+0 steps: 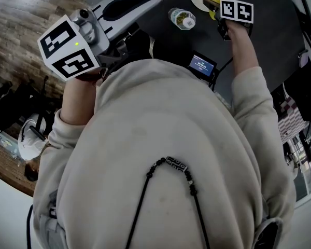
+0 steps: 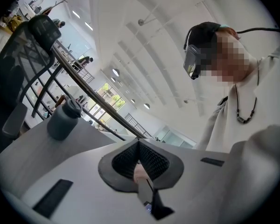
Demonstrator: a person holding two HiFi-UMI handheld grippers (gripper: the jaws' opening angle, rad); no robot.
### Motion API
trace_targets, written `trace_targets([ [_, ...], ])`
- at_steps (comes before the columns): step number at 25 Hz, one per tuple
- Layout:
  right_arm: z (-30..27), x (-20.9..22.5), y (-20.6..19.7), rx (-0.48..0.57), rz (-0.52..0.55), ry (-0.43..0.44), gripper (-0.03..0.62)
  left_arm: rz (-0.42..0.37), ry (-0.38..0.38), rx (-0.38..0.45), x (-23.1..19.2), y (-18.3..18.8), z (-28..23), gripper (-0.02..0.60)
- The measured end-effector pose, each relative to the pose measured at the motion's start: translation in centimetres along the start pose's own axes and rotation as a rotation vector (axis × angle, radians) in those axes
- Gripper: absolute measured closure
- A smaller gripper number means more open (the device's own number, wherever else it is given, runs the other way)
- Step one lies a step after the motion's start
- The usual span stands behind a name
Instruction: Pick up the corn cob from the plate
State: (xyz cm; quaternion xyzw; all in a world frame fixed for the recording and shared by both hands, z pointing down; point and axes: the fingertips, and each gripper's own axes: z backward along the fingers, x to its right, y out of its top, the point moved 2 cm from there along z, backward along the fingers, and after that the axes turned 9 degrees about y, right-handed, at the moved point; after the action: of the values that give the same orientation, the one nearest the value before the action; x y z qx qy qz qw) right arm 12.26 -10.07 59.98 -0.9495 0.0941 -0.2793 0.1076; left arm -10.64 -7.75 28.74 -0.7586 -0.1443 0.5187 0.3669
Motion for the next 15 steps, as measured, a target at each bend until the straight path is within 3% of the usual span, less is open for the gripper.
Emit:
trace_targets([
  [9,11.5,-5.1,3.1,0.302,0.021,0.084,0.335,-0.122,-0.139,-0.048,4.6,2.6,-2.4,0.58],
  [15,20.5,-8.2,2.5,0.533,-0.007,0.121,0.335,-0.215,-0.253,-0.1,8.5,3.6,-4.7,0.58],
])
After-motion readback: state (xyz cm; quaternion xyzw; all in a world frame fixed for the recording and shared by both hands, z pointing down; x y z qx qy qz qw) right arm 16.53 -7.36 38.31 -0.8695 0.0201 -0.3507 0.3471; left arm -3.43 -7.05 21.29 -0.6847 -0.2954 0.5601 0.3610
